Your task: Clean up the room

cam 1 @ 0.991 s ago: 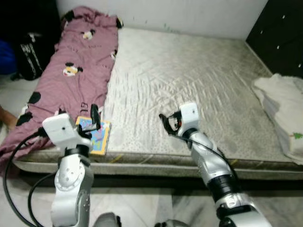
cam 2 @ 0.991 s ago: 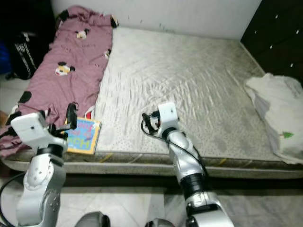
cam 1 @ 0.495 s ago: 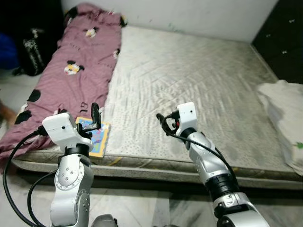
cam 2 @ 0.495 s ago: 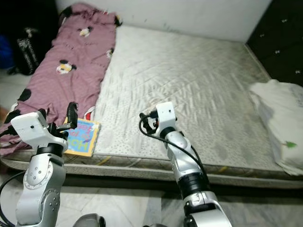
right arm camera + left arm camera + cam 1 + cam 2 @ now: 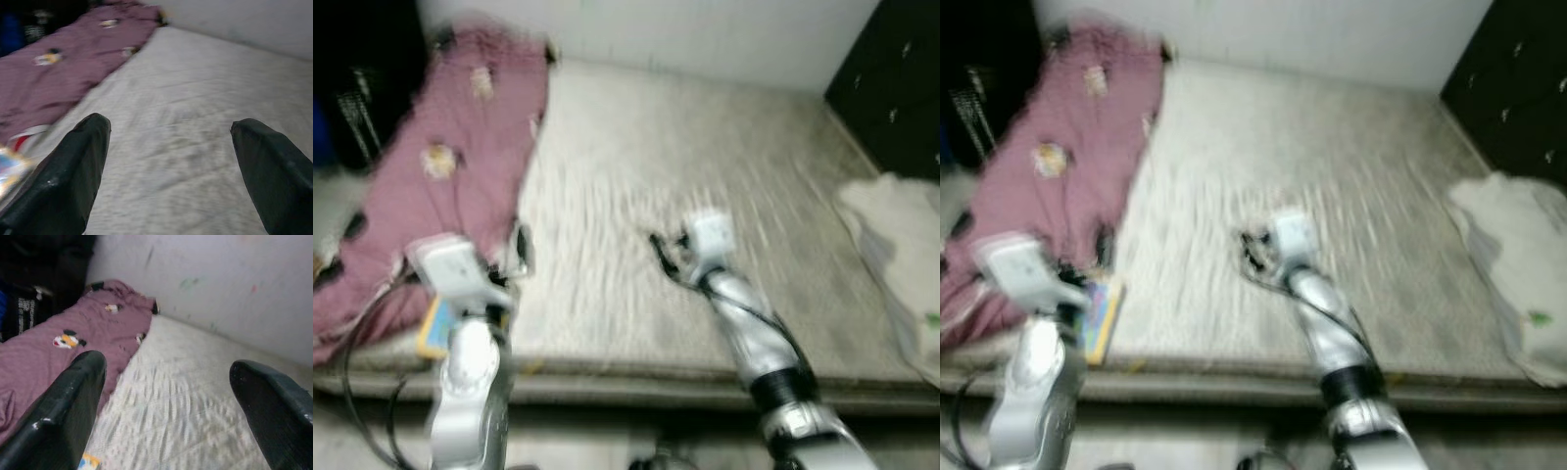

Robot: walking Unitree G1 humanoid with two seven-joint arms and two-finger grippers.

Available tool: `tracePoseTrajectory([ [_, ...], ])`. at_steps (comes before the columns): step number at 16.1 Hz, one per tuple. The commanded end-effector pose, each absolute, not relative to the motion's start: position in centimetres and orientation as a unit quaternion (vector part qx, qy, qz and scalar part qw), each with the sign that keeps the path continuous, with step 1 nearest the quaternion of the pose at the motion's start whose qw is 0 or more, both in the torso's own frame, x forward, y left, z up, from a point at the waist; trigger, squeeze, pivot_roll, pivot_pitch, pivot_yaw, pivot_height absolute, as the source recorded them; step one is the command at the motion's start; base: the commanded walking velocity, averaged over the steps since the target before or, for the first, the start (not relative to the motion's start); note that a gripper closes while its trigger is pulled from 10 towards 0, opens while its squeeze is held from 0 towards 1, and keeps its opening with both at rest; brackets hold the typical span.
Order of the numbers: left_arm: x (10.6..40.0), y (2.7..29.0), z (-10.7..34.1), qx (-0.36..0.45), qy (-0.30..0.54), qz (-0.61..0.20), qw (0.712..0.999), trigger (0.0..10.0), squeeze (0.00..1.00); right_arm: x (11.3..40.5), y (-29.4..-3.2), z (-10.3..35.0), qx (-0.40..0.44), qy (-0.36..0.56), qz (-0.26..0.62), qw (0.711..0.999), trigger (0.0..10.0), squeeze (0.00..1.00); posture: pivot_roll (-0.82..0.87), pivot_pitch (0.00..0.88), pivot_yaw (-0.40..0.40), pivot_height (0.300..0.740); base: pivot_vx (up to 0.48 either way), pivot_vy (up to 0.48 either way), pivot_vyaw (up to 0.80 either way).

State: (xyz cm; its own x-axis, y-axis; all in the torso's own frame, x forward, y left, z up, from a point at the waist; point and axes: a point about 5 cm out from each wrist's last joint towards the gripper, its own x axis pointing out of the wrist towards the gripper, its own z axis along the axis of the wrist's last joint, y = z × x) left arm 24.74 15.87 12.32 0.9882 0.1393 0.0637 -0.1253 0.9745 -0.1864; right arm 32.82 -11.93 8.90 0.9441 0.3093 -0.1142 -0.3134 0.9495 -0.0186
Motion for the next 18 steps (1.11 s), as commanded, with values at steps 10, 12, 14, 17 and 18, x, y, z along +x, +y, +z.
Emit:
tracePoseTrajectory([
  [10, 26.0, 13.8, 9.9, -0.006, -0.022, -0.023, 0.999, 10.0, 0.0, 26.0, -19.4, 8.6, -0.04, 0.0, -0.044, 0.998, 10.0, 0.0, -0.1, 0.0, 0.103, 0.74, 0.0, 0.0, 0.0],
  [12, 25.6, 14.0, 10.0, -0.008, -0.021, -0.03, 0.999, 10.0, 0.0, 25.6, -18.4, 8.8, -0.057, -0.004, -0.026, 0.998, 10.0, 0.0, -0.1, 0.0, 0.106, 0.74, 0.0, 0.0, 0.0],
  [14, 24.9, 14.8, 9.9, -0.006, -0.018, -0.018, 1.0, 10.0, 0.0, 26.1, -17.4, 9.0, -0.047, -0.008, -0.01, 0.999, 10.0, 0.0, -0.07, 0.001, 0.108, 0.74, 0.0, 0.0, 0.0],
  [17, 24.9, 14.9, 9.6, -0.006, -0.004, -0.002, 1.0, 10.0, 0.0, 26.9, -16.2, 8.7, -0.025, 0.016, 0.012, 0.999, 10.0, 0.0, -0.05, 0.0, 0.072, 0.74, 0.0, 0.0, -0.27],
  [18, 25.0, 14.6, 9.8, -0.014, -0.003, 0.003, 1.0, 10.0, 0.0, 27.3, -15.8, 8.7, -0.014, 0.022, 0.023, 0.999, 10.0, 0.0, -0.05, 0.0, 0.055, 0.74, 0.0, 0.0, -0.8],
])
